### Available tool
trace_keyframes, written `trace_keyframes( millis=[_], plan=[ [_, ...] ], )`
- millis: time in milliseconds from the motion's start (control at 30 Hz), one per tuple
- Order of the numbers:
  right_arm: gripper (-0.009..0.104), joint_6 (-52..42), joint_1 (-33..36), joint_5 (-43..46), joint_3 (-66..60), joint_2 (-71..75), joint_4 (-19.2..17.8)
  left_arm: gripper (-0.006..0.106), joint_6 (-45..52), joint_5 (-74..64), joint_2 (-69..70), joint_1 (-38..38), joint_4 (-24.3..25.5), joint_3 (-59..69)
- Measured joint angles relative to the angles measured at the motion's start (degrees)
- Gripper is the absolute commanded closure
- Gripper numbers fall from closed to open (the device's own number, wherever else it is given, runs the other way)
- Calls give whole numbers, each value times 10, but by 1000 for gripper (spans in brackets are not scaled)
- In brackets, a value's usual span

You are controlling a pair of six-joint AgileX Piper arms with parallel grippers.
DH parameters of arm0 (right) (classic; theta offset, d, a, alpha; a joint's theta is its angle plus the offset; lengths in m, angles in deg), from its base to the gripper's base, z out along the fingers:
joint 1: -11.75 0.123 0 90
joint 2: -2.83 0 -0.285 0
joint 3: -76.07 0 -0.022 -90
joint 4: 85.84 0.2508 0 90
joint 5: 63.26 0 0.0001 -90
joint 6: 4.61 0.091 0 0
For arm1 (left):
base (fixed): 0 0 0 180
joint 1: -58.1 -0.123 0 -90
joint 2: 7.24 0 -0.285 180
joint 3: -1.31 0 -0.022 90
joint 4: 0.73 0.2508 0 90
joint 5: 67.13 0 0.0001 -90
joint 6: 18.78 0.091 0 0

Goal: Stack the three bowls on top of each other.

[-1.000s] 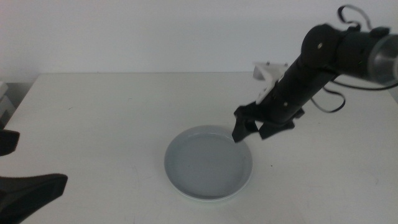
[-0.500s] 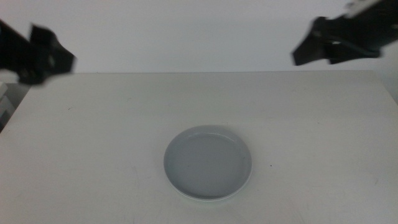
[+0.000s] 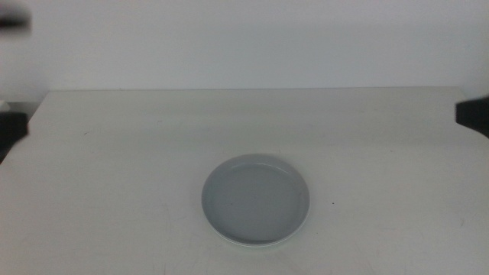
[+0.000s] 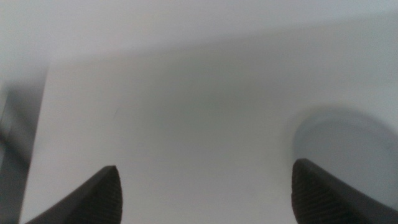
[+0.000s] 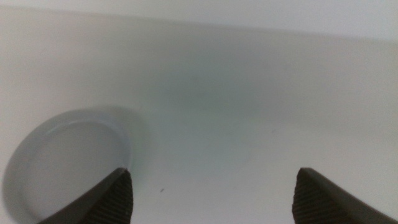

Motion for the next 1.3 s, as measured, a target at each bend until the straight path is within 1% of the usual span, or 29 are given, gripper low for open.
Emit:
trace_keyframes(
  millis=[100,167,233,433,667,933,1067,1200,1300],
  plan=[
    [31,-22,0,62,-60,50,0,-4,85,77,56,0,-79,72],
    [31,-40,0,101,-89,73,0,-4,122,108,71,2,-108,98],
    [31,-50,0,128,-103,86,1,-4,147,128,75,11,-120,110],
    [31,-52,0,168,-108,91,10,-4,164,163,75,46,-130,114],
    [31,-52,0,171,-108,91,13,-4,165,164,81,47,-130,114],
    [31,-52,0,172,-110,93,13,-4,166,164,111,47,-130,115],
    [31,-52,0,174,-129,115,13,-4,166,168,140,47,-130,121],
    [31,-52,0,176,-178,165,13,-4,166,194,209,47,-130,169],
    [31,-52,0,176,-237,213,13,-4,166,216,267,47,-130,241]
  ],
)
